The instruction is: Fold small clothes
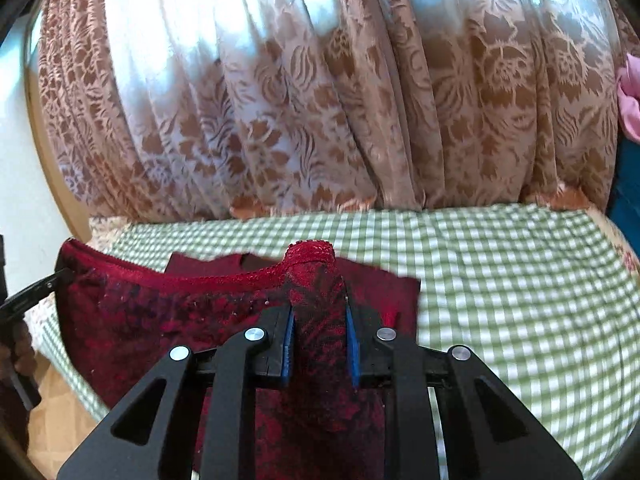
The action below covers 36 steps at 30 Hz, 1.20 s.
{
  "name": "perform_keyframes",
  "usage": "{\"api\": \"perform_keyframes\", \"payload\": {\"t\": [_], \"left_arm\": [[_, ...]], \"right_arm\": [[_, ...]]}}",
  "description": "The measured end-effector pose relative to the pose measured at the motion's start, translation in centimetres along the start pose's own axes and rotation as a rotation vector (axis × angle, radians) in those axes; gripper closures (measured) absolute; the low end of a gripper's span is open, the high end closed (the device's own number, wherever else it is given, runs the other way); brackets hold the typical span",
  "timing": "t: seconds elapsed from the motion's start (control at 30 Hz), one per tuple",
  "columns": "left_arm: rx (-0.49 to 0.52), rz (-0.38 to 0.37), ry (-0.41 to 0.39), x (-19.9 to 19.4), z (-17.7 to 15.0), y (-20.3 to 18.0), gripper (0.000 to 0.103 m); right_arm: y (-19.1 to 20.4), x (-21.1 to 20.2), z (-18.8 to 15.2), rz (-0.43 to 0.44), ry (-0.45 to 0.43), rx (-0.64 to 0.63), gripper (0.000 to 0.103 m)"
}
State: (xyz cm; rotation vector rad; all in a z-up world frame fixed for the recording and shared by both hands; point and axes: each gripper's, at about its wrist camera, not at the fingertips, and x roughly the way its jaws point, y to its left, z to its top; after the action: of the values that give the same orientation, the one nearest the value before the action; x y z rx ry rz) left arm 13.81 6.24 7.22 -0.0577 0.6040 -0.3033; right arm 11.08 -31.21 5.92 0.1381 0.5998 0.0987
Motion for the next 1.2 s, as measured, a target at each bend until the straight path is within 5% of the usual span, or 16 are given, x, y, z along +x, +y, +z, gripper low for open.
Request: {"api": "perform_keyframes", "payload": {"t": [0.23,0.5,0.7,0.8,0.97,1.2], "left_arm": [[-0.026,0.116,0.067,8.7,2.2,1.9,0.088],[-0.029,0.251,0.175,17.7,1.2,2.7,0.087],[-0.014,0.35,0.293,23.1,-1.6,3.6,0.064],[-0.006,0.361,0.295,22.7,-1.1,3.6,0.057],[-0.11,0.277,0.255,18.1,-0.7,5.1,0.038],[-0.288,0.082,0.293,10.3,-6.2,8.0,0.039]], "right_arm": [[-0.6,7.4,3.0,-0.062,0.025,0.012,0.083],[-2.1,17.5,2.0,-0.173,0.144,0.042,0.083],[-4.0,22.6,-0.8,-0.224,0.28,0.093,0.083],[-4.4,22.8,-0.7,-0.209,0.303,0.113,0.073],[-5.3,18.7,-0.3,-0.101,0.265,0.161,0.042],[-8.5,9.8,-5.0,0.059,0.255,0.273,0.037]]}}
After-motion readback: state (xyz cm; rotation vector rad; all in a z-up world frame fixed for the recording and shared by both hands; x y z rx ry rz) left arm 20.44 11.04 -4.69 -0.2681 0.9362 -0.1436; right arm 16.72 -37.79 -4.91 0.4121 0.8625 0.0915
